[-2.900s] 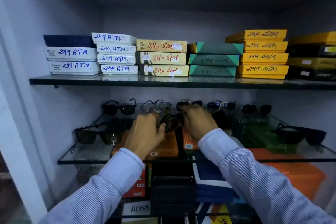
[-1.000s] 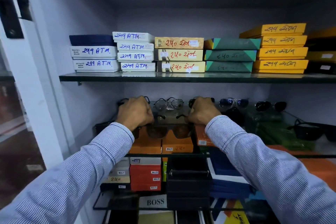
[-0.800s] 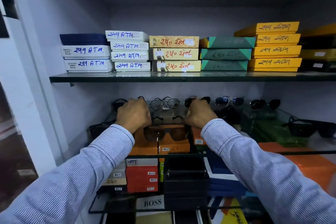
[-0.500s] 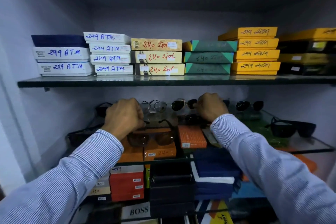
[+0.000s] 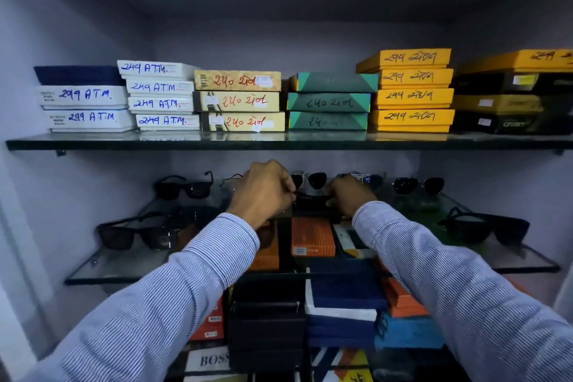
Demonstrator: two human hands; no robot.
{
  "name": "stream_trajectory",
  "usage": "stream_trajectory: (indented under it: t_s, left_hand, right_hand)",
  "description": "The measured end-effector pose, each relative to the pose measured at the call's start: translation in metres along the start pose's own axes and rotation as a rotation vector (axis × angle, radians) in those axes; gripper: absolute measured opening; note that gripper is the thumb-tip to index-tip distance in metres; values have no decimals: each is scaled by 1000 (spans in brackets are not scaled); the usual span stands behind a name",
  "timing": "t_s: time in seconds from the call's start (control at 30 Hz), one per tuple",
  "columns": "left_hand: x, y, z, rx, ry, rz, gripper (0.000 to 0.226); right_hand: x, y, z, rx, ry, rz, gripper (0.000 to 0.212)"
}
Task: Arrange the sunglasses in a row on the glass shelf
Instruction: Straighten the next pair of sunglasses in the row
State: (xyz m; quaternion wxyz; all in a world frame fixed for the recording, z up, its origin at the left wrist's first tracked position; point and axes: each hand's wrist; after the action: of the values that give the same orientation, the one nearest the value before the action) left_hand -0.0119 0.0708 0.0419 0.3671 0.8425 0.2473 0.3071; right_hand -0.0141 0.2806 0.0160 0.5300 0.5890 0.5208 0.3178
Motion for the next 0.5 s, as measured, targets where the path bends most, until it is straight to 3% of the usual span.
stream_trajectory:
  t_s: [0.17, 0.33, 0.5]
  left_hand:
    - [5, -21, -5, 18, -32, -68, 26]
    - [2, -18, -12, 17, -1, -14, 25]
    - [5, -11, -12, -54, -101, -28, 23]
  right_hand:
    - [-1, 21, 10, -17, 139, -214, 28]
    - [0, 42, 23, 3, 244, -314, 26]
    - [8, 49, 27, 35, 186, -453, 26]
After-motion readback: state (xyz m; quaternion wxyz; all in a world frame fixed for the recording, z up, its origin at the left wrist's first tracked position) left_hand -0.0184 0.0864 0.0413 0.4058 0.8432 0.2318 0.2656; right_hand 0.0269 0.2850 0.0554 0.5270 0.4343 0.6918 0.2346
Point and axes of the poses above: each hand's wrist, its own z-axis away from the middle knuckle, its own y-axis out of the back of the hand, x = y × z, and after that the axes turned 7 degrees about -y, right-handed
